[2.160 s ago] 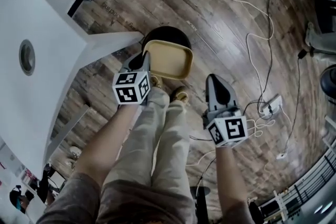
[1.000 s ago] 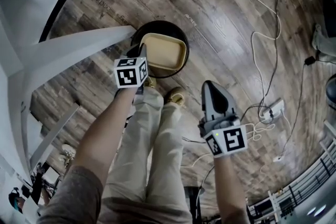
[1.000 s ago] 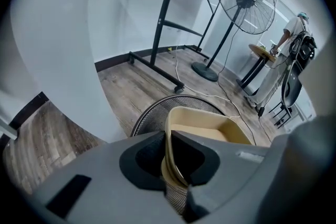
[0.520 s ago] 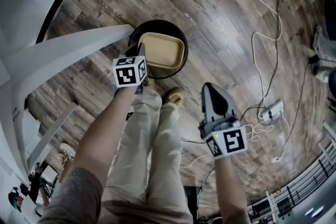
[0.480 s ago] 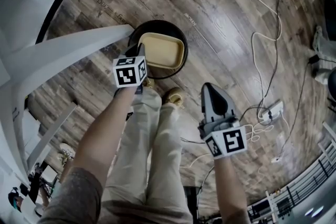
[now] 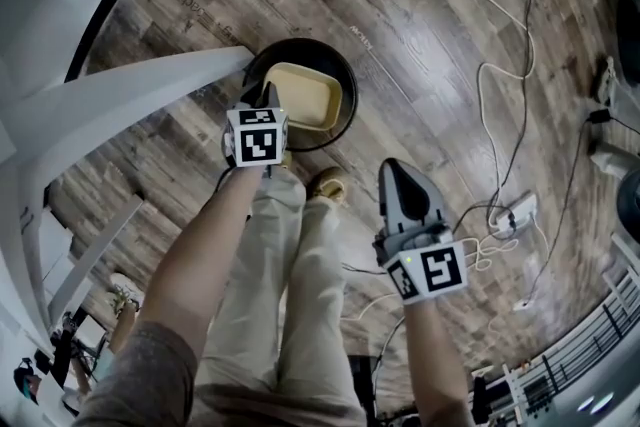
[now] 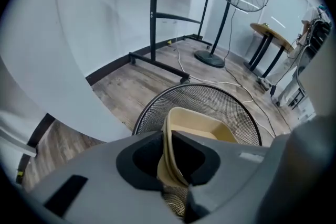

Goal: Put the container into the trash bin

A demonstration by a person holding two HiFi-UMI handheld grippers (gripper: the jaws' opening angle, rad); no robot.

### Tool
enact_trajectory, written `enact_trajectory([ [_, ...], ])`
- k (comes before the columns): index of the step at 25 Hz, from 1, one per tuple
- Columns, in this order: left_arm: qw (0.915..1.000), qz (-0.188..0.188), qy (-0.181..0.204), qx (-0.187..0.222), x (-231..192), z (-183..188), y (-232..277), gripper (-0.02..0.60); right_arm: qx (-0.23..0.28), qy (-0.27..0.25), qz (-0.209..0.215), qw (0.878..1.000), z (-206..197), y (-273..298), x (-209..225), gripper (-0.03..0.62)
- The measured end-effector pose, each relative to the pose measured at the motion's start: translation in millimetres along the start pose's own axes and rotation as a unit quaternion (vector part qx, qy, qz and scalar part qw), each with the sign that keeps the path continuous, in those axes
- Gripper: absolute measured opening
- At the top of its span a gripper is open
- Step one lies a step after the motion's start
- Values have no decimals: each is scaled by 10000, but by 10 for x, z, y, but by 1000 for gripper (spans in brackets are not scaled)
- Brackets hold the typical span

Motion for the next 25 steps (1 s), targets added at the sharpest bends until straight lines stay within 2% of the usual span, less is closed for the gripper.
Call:
enact_trajectory([
  [4, 9973, 442, 578, -104, -22, -1, 0, 34, -23, 30, -34, 10000, -33, 3, -23, -3],
  [7, 9958, 510, 745, -177, -5, -21, 22, 46, -14, 60, -56, 10000, -41, 9, -23, -2],
  [19, 9984, 229, 402, -331, 72, -87, 87, 94, -35, 78, -103, 9999, -83, 0, 28, -2],
  [25, 9986, 133, 334, -376, 146, 12, -28, 101, 6, 79, -131, 9999, 49, -62, 14, -2],
])
Point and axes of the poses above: the fingertips, and each gripper's own axes: y forward along the fingers, x to its right, z out of its top, the point moved 3 cm from there along -y, backward along the fingers, and after that the axes turned 6 degrees about x, right-handed, at the moved point
